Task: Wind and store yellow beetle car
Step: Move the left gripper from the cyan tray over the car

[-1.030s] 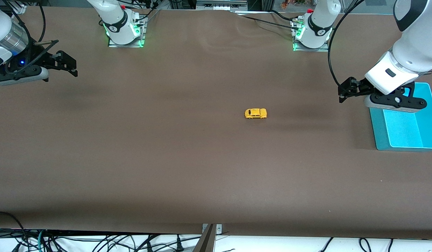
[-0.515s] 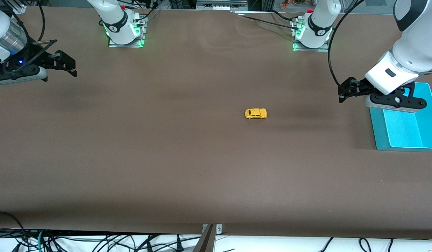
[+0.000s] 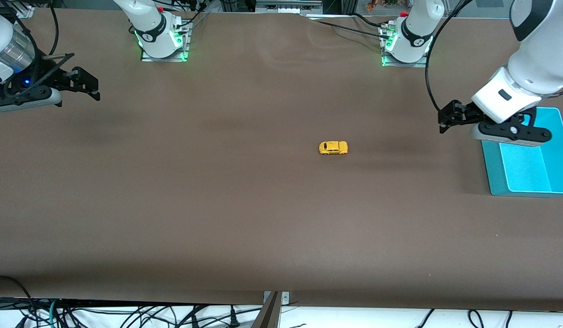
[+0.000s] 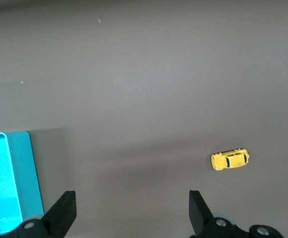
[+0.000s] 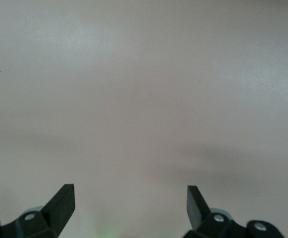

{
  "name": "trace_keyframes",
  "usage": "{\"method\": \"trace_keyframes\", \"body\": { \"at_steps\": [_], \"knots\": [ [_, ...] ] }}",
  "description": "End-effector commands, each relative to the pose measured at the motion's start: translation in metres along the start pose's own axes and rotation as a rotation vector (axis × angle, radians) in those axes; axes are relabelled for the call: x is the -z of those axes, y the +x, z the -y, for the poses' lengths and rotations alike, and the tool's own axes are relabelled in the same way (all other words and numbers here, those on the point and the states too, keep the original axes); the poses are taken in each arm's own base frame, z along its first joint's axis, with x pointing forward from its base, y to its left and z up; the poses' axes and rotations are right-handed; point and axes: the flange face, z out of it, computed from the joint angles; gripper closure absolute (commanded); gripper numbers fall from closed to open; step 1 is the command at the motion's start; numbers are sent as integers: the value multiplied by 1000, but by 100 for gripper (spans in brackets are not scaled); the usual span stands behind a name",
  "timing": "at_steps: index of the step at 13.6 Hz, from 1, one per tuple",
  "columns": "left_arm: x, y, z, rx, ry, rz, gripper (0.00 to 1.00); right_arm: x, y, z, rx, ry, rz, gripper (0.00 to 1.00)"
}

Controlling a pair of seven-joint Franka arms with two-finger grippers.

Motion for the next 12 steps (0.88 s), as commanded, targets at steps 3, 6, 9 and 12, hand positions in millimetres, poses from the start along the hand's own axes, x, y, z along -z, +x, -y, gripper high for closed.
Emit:
{"method": "trace_keyframes", "body": {
  "at_steps": [3,6,9,12],
  "knots": [
    [-25,8,-35,-67,7,68,0,20,1,-15,-30,-8,-2,0],
    [-35,0,-64,-209,3,117,0,16,2,-21,-43,-3,8,0],
    [-69,-15,-82,-367,-9,209,0,16,2,-22,-46,-2,7,0],
    [-92,-20,-113,-514,-25,247,0,16,2,-23,-48,-3,3,0]
  ]
}}
